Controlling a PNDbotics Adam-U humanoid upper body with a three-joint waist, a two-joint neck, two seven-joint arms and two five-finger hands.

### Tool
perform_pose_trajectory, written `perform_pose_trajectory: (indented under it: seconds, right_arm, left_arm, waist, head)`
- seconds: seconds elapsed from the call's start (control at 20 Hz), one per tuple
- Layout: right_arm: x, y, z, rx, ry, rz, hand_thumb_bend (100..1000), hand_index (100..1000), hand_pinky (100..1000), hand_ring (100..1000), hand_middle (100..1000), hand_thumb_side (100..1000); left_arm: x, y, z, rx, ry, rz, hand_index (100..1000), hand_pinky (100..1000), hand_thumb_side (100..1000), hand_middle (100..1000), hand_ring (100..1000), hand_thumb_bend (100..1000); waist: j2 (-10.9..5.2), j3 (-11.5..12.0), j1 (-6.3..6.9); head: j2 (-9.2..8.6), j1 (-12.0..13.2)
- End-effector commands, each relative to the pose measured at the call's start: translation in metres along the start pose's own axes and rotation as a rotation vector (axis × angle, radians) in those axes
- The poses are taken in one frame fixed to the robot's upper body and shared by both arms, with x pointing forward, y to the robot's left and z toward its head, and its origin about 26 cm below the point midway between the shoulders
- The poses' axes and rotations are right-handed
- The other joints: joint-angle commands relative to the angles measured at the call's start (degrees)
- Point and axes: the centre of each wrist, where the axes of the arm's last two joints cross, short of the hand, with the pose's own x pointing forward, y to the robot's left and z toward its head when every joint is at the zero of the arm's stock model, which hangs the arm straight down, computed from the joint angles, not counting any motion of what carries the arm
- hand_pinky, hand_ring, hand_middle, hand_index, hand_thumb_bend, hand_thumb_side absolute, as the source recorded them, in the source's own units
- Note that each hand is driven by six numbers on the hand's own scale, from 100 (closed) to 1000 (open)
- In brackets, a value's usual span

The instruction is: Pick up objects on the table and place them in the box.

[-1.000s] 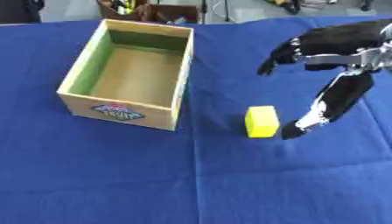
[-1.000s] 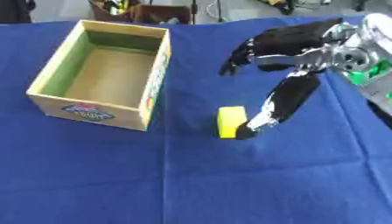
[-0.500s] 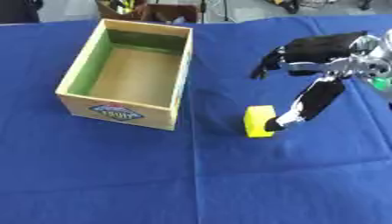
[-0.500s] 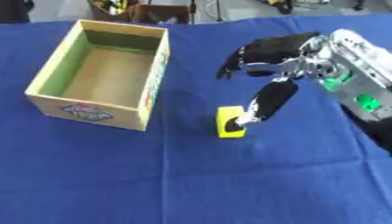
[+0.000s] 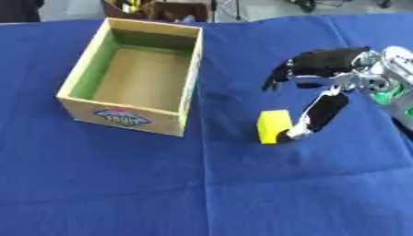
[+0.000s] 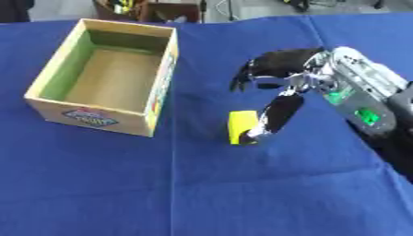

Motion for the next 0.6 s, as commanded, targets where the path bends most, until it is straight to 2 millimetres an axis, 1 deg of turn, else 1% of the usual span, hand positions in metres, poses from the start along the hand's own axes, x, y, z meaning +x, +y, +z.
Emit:
perform_pose_trajectory:
  seconds: [0.05, 0.2, 0.35, 0.6]
  right_arm:
    - [-0.003, -0.007, 0.003, -0.021, 0.015, 0.021, 721, 816, 764, 837, 642, 577]
    - [-0.001, -0.004, 0.000, -0.015, 0.008, 0.017, 717, 812, 762, 836, 627, 575]
    - [0.000, -0.004, -0.003, -0.020, 0.009, 0.021, 703, 829, 762, 837, 622, 567]
    - [-0.004, 0.003, -0.008, -0.012, 0.015, 0.011, 692, 842, 760, 836, 617, 574]
  left_arm:
    - [0.006, -0.002, -0.005, -0.011, -0.029, 0.008, 757, 484, 1000, 653, 590, 164]
    - [0.006, -0.002, -0.005, -0.011, -0.029, 0.008, 756, 484, 1000, 653, 591, 163]
    - [0.006, -0.003, -0.005, -0.012, -0.029, 0.010, 756, 484, 1000, 653, 591, 164]
    - [0.006, -0.003, -0.005, -0.013, -0.030, 0.011, 756, 484, 1000, 653, 591, 164]
  waist:
    - [-0.90, 0.06, 0.05]
    - [-0.84, 0.10, 0.08]
    - [-0.82, 0.07, 0.11]
    - [-0.73, 0.09, 0.12]
  head:
    - [-0.52, -0.22]
    - [-0.50, -0.26]
    - [-0.62, -0.39]
    - [-0.75, -0.56]
